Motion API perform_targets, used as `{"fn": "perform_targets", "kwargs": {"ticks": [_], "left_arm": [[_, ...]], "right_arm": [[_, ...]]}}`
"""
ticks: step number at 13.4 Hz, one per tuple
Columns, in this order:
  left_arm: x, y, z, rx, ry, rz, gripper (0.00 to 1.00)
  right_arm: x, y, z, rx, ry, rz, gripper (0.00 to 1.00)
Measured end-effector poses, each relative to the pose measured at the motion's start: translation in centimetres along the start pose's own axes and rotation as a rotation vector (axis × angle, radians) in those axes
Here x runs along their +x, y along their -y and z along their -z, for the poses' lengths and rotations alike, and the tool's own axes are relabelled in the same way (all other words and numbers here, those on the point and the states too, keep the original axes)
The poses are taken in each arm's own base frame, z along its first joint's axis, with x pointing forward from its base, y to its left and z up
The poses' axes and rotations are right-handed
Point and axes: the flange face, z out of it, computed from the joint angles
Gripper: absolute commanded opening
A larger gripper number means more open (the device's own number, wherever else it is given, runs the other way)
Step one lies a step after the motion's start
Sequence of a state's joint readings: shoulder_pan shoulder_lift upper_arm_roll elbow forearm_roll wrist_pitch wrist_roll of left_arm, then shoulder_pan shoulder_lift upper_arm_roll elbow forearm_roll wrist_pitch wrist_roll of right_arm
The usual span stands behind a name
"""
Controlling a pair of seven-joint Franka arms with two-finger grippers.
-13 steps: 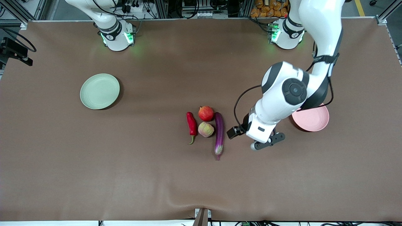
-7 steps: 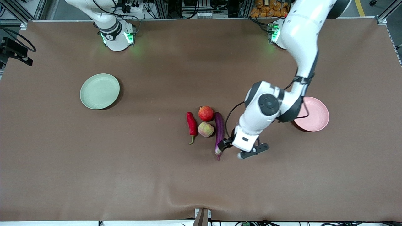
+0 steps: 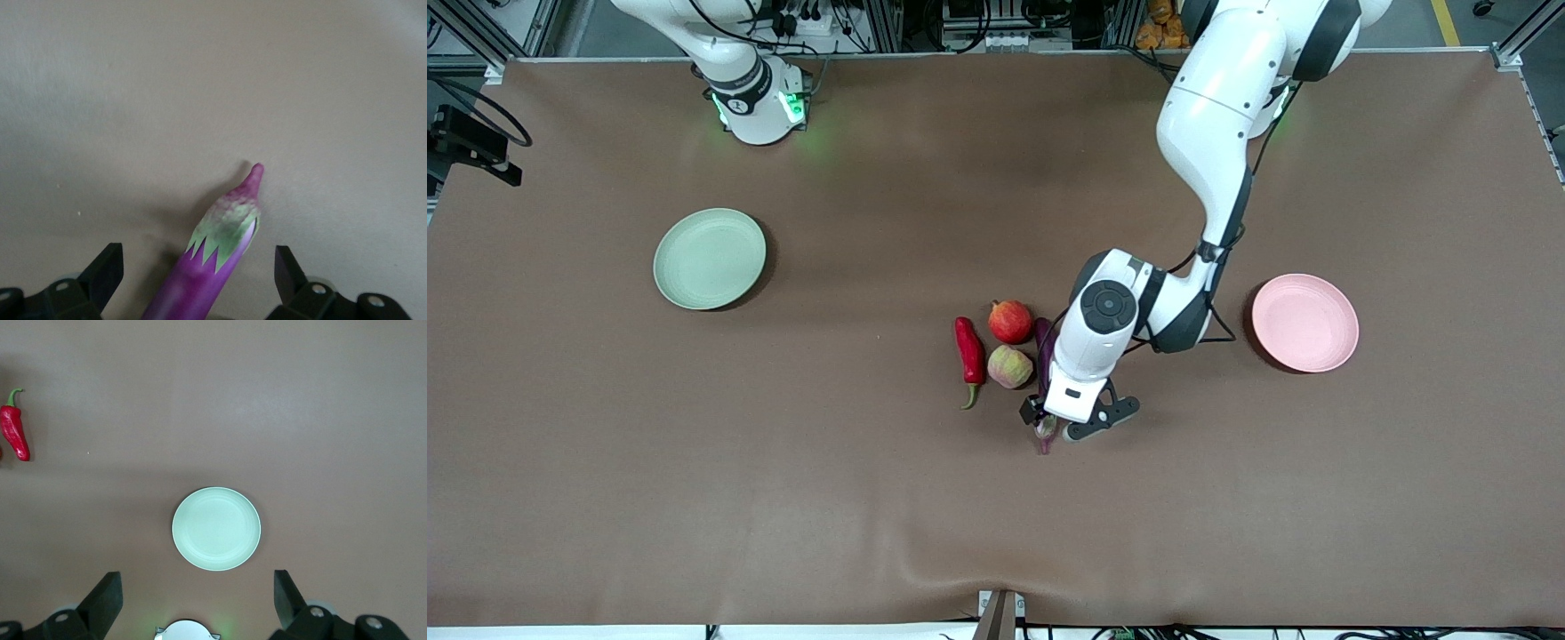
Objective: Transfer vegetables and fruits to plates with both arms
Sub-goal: 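Lower the left gripper and grasp the purple eggplant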
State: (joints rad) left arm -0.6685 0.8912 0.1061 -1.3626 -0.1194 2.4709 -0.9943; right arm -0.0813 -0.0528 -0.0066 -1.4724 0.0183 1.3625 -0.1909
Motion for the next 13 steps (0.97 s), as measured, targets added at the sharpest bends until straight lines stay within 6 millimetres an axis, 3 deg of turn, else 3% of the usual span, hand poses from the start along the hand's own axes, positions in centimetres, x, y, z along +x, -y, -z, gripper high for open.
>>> {"fn": "perform_targets", "kwargs": {"ticks": [5, 6, 7, 8, 13], "left_arm": [[-0.8, 0.5, -2.0, 0.026, 0.011, 0.000, 0.96], [-1.3, 0.4, -2.4, 0.031, 0.013, -0.007, 0.67], [-1.7, 0.3, -2.6, 0.035, 0.013, -0.017, 0.09], [-2.1, 0.2, -2.8, 0.038, 0.014, -0.020, 0.00], [-1.9, 0.1, -2.7, 0.037, 0.007, -0.007, 0.00]], "right_arm": [[-0.1, -0.1, 0.0, 0.001, 0.003, -0.002, 1.00], [-0.1, -0.1, 0.0, 0.001, 0.003, -0.002, 1.00], [-0.1, -0.1, 0.0, 0.001, 0.004, -0.002, 1.00], [-0.1, -0.1, -0.1, 0.001, 0.006, -0.003, 1.00], [-0.1, 0.1, -0.1, 0.012, 0.013, 0.001, 1.00]]}}
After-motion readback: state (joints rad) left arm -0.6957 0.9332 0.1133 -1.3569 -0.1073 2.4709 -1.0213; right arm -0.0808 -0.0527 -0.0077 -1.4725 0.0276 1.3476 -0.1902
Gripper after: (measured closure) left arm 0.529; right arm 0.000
